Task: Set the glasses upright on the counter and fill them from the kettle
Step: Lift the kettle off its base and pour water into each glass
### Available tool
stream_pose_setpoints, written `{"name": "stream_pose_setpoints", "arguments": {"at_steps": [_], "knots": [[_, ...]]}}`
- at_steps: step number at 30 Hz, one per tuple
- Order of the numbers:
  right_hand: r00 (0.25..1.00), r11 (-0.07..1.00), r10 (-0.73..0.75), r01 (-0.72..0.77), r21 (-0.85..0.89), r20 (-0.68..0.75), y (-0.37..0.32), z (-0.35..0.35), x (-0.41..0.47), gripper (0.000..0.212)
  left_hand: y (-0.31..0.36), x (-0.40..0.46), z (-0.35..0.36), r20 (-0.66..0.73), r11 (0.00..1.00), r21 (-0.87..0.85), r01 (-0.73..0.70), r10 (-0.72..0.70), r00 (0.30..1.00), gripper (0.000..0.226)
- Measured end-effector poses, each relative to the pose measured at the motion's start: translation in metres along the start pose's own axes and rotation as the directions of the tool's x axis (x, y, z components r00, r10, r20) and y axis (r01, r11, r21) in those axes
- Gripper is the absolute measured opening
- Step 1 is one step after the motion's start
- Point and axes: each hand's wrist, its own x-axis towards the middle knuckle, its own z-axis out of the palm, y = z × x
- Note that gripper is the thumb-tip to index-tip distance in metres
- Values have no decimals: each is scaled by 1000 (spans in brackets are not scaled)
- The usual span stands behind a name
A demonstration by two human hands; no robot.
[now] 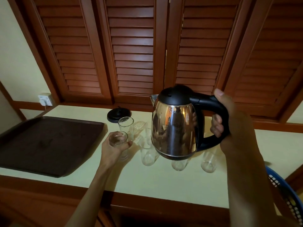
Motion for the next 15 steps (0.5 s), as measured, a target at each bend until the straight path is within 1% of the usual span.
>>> {"name": "stream_pose_setpoints", "arguments": {"at_steps": [4, 6, 8, 9, 11, 12, 13, 15], "knots": [[1000, 1000, -18, 18, -4, -12, 0, -8, -2, 39, 3, -4, 0, 1, 1000, -15, -2, 2, 1000, 67], [999, 999, -32, 32, -26, -10, 0, -11, -4, 43, 9, -8, 1, -17, 999, 11, -41, 41, 999, 76], [998, 998, -66, 65, -24, -15, 0, -13, -6, 43, 18, -16, 4, -81, 995, 44, -89, 93, 992, 87], [997, 997, -75, 75, -14, -20, -1, -13, -7, 41, 23, -20, 5, -130, 988, 80, -131, 140, 981, 90], [997, 997, -75, 76, 9, -32, -2, -12, -10, 37, 38, -33, 11, -204, 958, 156, -240, 269, 941, 85], [997, 997, -71, 72, 14, -37, -4, -12, -10, 36, 47, -42, 16, -211, 936, 186, -297, 334, 919, 80], [997, 998, -66, 67, 16, -38, -6, -11, -11, 37, 56, -52, 23, -198, 917, 208, -340, 380, 903, 74], [998, 999, -43, 44, 19, -39, -10, -9, -13, 38, 70, -69, 40, -120, 894, 213, -393, 423, 898, 67]]}}
